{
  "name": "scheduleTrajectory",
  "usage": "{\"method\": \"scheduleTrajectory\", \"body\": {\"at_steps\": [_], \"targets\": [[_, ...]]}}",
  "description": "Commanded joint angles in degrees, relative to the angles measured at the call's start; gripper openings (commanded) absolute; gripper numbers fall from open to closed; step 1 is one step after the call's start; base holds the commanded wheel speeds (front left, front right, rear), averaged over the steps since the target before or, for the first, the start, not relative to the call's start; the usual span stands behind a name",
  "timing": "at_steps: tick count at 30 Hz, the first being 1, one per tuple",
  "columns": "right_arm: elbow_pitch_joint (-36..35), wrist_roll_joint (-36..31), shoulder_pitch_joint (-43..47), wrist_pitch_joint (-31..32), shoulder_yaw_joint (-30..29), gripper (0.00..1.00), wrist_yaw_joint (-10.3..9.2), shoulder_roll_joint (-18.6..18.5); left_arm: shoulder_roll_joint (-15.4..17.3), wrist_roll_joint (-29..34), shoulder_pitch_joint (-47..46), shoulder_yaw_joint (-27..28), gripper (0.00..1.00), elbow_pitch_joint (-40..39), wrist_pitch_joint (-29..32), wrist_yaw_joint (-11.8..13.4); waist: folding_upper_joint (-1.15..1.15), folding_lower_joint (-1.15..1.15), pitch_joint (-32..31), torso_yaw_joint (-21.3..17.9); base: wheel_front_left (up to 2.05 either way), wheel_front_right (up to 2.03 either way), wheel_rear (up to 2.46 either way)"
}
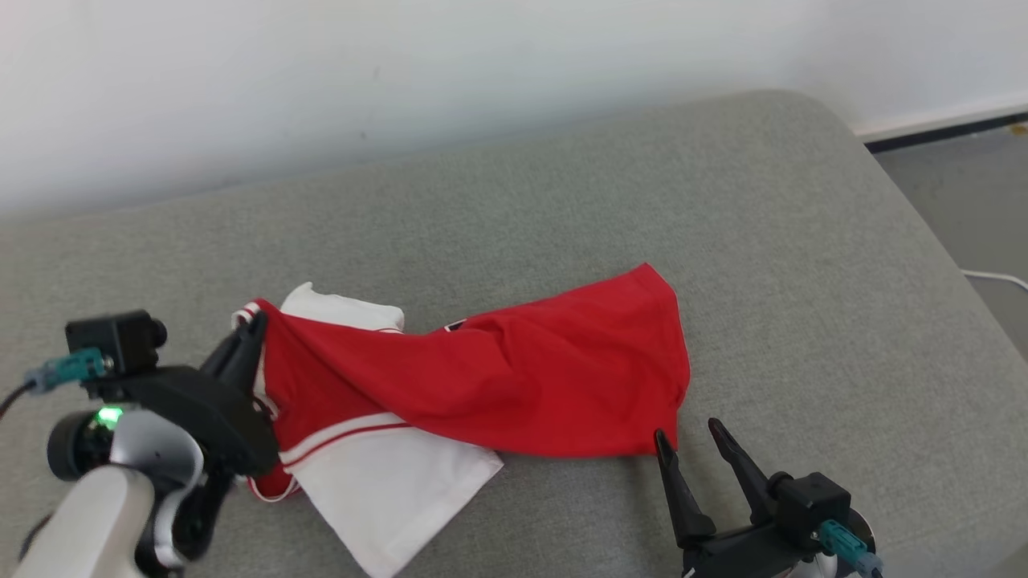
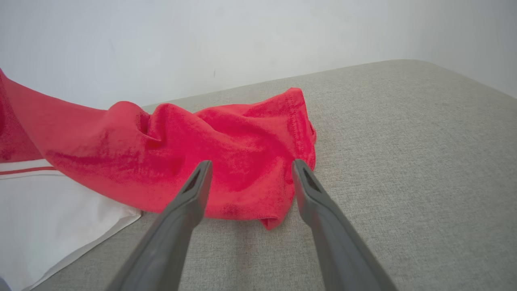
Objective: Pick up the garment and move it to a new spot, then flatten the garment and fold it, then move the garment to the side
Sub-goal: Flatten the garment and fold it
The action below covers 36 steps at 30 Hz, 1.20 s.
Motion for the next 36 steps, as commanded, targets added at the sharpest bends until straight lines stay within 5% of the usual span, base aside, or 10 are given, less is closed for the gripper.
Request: {"method": "scheduleTrajectory", "body": {"at_steps": [1, 16, 17, 18, 19, 27, 36], "targets": [[-0.1, -0.32, -0.55, -0.05, 0.15, 1.0, -0.15, -0.07, 0.29, 1.2, -2.0, 0.03, 0.0, 2.19, -0.93, -0.45, 0.0, 0.0, 2.62, -2.39, 0.0, 0.0, 0.0], [-1.45, -1.76, -1.63, 0.17, -0.05, 1.0, -0.15, -0.05, 0.48, 7.77, -16.54, -1.58, 0.0, 24.69, -9.38, -2.75, 0.0, 0.0, 7.57, -3.52, 0.0, 0.0, 0.0], [-1.51, -1.67, -1.76, 0.19, 0.01, 1.0, -0.15, -0.06, 0.22, 8.12, -17.02, -1.66, 0.33, 25.65, -10.23, -2.65, 0.0, 0.0, 7.6, -3.24, 0.0, 0.0, 0.0], [-1.51, -1.67, -1.76, 0.19, 0.01, 1.0, -0.15, -0.06, 0.22, 8.12, -17.02, -1.66, 0.33, 25.65, -10.23, -2.65, 0.0, 0.0, 7.6, -3.24, 0.0, 0.0, 0.0], [-1.6, -1.55, -1.94, 0.22, 0.05, 1.0, -0.14, -0.06, -0.23, 8.36, -17.3, -1.9, 1.0, 26.45, -11.05, -2.7, 0.0, 0.0, 7.59, -2.9, 0.0, 0.0, 0.0], [-1.47, -2.08, -1.22, 0.26, -2.66, 1.0, -0.15, -0.08, -5.14, 7.14, -13.49, -1.58, 1.0, 26.1, -20.94, -3.82, 0.0, 0.0, 5.4, 1.51, 0.0, 0.0, 0.0], [-1.77, -3.17, 0.87, 0.73, -7.67, 1.0, -0.15, -0.06, -10.15, 10.28, 1.7, 5.5, 1.0, 10.34, -24.71, -4.09, 0.0, 0.0, 1.75, 6.6, 0.0, 0.0, 0.0]]}}
